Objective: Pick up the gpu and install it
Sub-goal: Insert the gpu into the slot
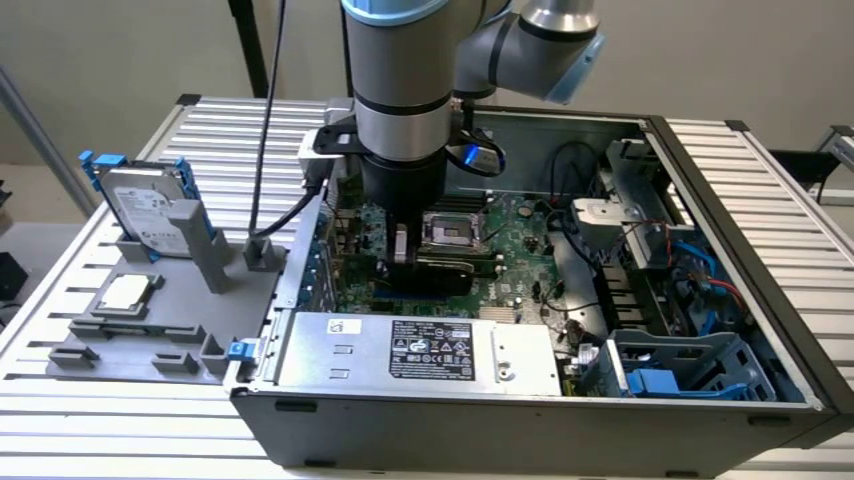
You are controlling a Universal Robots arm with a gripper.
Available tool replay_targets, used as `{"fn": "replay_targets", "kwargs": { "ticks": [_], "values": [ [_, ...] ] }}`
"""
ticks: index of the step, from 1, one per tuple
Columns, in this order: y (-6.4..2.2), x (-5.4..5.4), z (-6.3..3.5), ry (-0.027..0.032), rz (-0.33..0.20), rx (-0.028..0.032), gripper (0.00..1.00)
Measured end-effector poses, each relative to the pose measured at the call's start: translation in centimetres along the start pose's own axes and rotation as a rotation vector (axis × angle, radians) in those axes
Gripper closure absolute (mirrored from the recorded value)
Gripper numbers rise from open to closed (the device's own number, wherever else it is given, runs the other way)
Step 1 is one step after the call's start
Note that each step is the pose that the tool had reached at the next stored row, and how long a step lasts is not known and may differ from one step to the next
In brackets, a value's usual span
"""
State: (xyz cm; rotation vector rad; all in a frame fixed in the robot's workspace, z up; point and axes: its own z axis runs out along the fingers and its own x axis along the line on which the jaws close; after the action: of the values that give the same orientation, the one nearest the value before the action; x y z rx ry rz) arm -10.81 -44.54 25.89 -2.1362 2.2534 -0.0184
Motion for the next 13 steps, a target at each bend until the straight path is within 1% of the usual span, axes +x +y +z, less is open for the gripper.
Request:
{"fn": "replay_targets", "kwargs": {
  "ticks": [13],
  "values": [
    [0.00, 0.21, 0.07, 0.0003, 0.006, 0.0000, 0.73]
  ]
}}
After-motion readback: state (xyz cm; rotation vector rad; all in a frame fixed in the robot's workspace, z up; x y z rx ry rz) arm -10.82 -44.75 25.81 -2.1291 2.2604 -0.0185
